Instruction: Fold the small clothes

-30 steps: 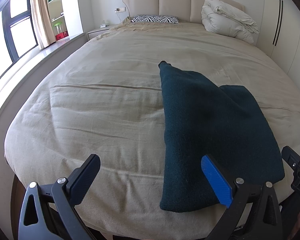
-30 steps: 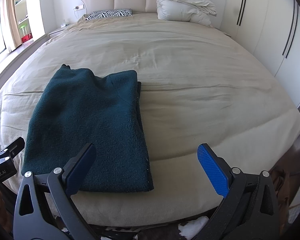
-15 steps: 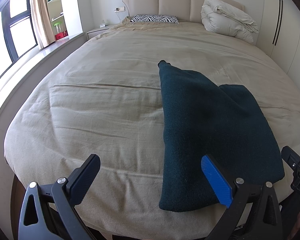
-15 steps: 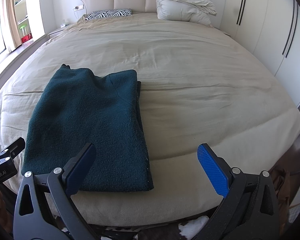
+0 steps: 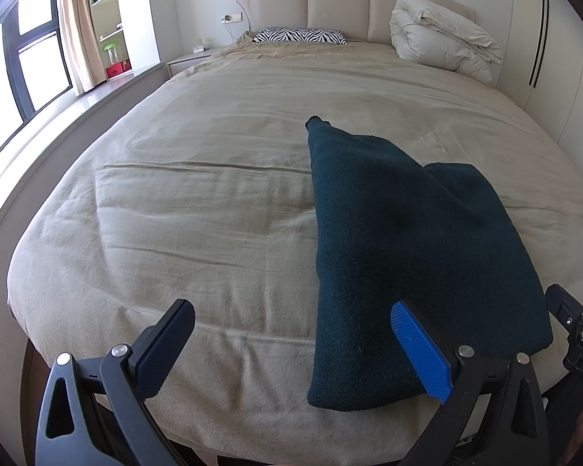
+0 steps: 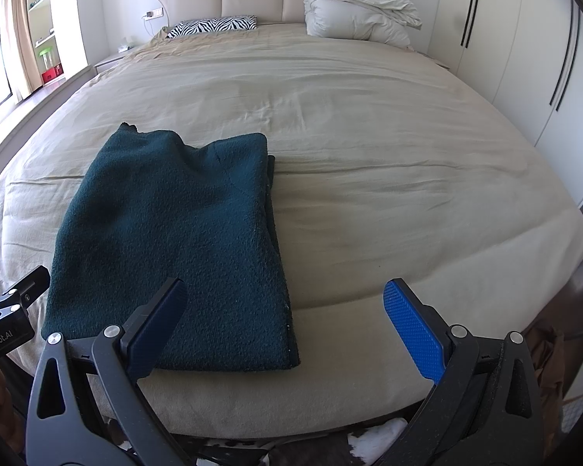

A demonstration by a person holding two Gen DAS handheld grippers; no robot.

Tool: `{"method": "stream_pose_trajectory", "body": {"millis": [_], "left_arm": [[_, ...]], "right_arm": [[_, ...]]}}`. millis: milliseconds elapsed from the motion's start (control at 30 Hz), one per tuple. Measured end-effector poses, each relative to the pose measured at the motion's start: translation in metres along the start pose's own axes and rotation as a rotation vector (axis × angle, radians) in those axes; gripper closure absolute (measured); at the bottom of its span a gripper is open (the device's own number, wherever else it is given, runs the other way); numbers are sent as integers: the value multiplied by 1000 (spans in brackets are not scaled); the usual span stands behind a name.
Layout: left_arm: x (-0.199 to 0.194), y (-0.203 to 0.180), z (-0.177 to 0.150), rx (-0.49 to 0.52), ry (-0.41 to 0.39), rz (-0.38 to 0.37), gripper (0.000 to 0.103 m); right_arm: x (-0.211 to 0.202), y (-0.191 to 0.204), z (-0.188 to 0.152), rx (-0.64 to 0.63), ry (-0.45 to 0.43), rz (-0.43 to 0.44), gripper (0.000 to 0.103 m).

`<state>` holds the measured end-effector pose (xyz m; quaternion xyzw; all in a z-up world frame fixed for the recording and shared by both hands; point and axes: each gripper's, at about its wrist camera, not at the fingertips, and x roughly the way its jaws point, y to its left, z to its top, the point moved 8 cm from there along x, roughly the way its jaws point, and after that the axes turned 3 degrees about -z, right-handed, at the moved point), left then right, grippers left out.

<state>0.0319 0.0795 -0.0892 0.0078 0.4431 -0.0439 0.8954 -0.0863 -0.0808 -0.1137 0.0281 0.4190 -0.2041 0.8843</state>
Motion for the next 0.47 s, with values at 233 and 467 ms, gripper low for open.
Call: {"method": "stream_pose_trajectory", "body": {"millis": [233,467], "left_arm": [[1,0,0,-2,1,0,0],[-1,-1,1,8,-15,10,0]], "right_arm": [[1,0,-1,-1,3,2,0],[3,0,0,0,10,7,0]]}}
